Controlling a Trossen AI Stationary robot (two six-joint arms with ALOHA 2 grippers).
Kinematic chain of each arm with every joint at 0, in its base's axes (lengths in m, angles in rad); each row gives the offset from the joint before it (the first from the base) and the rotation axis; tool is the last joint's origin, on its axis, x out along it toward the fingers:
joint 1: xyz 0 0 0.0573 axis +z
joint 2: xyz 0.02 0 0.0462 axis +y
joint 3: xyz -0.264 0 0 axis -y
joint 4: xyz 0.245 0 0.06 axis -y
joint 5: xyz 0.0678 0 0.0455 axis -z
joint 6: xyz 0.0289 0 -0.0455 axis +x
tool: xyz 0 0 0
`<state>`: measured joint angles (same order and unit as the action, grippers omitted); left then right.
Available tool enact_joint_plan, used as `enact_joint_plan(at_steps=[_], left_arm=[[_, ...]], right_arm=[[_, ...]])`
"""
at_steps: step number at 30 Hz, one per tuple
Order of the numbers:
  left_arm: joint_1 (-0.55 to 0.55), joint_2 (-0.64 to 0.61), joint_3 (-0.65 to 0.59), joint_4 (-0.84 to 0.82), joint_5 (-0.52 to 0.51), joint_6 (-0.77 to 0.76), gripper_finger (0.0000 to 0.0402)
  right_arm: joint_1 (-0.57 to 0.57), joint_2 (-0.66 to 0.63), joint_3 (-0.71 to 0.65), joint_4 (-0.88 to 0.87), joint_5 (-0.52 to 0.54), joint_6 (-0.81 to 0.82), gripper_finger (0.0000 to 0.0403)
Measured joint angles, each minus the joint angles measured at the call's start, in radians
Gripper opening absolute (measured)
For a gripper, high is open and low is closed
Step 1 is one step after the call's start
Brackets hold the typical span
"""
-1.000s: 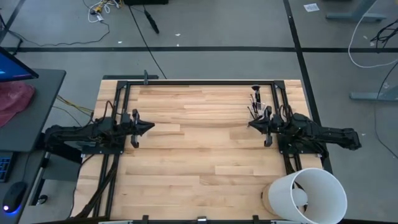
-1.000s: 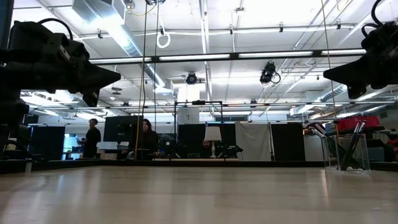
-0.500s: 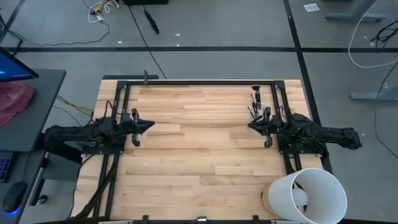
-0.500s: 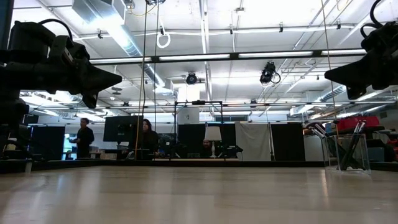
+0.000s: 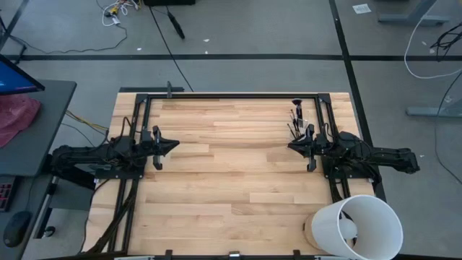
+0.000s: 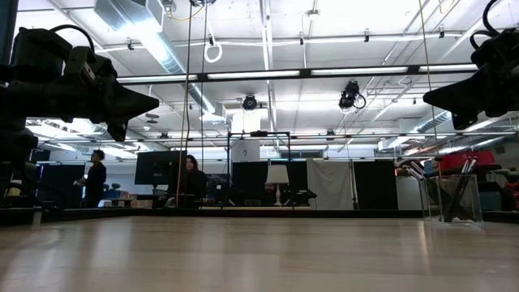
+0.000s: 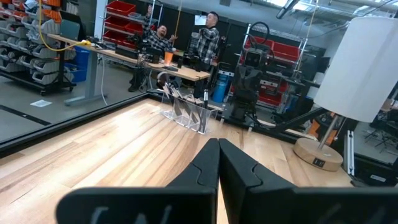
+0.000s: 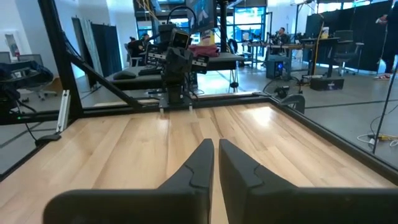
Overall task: Put items in baskets/containers
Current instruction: Return to Home Position
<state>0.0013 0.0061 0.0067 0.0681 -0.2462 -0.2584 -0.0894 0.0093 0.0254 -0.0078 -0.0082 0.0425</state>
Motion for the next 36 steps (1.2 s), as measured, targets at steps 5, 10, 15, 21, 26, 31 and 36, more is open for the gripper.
enact_joint_plan(at_steps=[5, 10, 15, 21, 26, 31, 36], left_arm=[[0.0, 0.0, 0.0, 0.001, 0.0, 0.0, 0.0009], [0.0, 0.0, 0.0, 0.003, -0.001, 0.0, 0.0009], [0.0, 0.0, 0.0, 0.004, -0.002, 0.0, 0.0009], [0.0, 0.0, 0.0, 0.006, -0.001, 0.0, 0.0009], [0.0, 0.0, 0.0, 0.008, -0.001, 0.0, 0.0009], [0.0, 0.0, 0.0, 0.008, -0.001, 0.0, 0.0009], [0.0, 0.0, 0.0, 0.009, -0.001, 0.0, 0.0009]], right_arm=[[0.041, -0.009, 0.0, 0.0, 0.0, 0.006, 0.0029], [0.098, -0.009, -0.009, 0.019, 0.0, -0.019, 0.0029], [0.105, -0.009, -0.009, 0.019, 0.0, -0.028, 0.0029], [0.104, 0.01, -0.009, 0.026, 0.0, -0.026, 0.0029], [0.104, 0.01, -0.01, 0.028, 0.0, -0.025, 0.0029], [0.104, 0.01, -0.01, 0.031, 0.0, -0.026, 0.0029], [0.104, 0.01, -0.01, 0.031, 0.0, -0.026, 0.0029]])
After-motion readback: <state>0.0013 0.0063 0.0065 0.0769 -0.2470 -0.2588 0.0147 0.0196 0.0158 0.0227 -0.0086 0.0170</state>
